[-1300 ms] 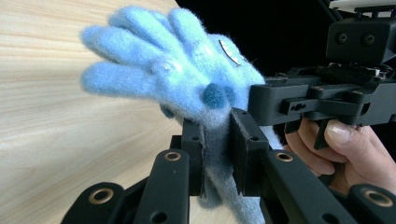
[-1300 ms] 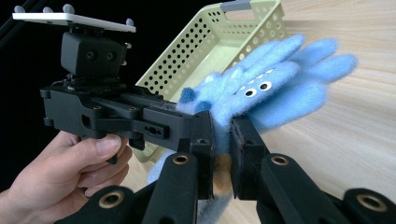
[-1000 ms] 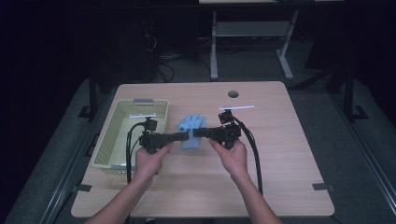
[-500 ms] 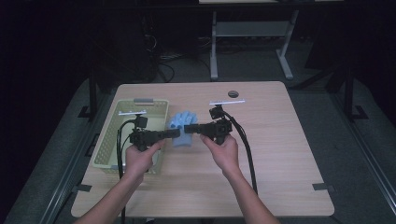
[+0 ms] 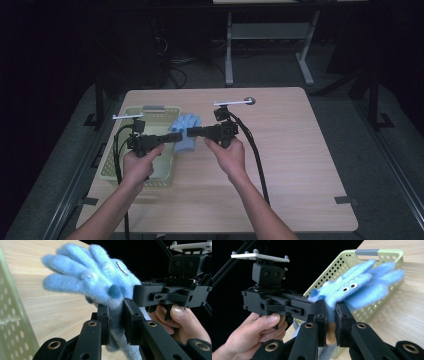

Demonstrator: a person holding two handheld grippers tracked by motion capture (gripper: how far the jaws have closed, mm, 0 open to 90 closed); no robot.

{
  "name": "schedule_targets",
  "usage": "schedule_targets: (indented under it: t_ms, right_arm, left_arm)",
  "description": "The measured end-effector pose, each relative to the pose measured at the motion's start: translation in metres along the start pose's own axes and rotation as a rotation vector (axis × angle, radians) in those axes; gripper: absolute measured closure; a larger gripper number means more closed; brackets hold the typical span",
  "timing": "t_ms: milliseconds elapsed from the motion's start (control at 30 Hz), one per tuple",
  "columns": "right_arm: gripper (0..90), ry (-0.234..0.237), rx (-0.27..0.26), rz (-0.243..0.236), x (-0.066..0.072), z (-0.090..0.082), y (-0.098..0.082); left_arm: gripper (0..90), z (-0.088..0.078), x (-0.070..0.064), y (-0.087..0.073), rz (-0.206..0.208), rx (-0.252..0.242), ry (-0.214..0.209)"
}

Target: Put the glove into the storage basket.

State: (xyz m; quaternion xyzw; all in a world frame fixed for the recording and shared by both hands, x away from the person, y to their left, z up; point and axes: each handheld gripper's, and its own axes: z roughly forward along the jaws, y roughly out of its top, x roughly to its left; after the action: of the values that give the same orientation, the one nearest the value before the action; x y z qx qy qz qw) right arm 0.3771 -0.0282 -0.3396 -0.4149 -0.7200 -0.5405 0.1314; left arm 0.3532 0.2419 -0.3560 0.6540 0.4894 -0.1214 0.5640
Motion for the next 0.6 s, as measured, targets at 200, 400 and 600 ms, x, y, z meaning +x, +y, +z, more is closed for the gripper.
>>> schedule_targets:
  t_ms: [200,400,600]
  right_arm:
    - [81.2,0.017,0.005,0.002,0.004,0.013,0.008]
    - [81.2,0.038,0.011,-0.008,0.010,0.026,0.014]
    - [81.2,0.057,0.020,-0.009,0.016,0.040,0.019]
  left_arm:
    - [76.6,-0.013,0.003,0.006,0.001,-0.011,0.019]
    - [76.6,-0.028,0.008,0.011,0.005,-0.014,0.030]
    - [76.5,-0.042,0.012,0.013,0.004,-0.023,0.044]
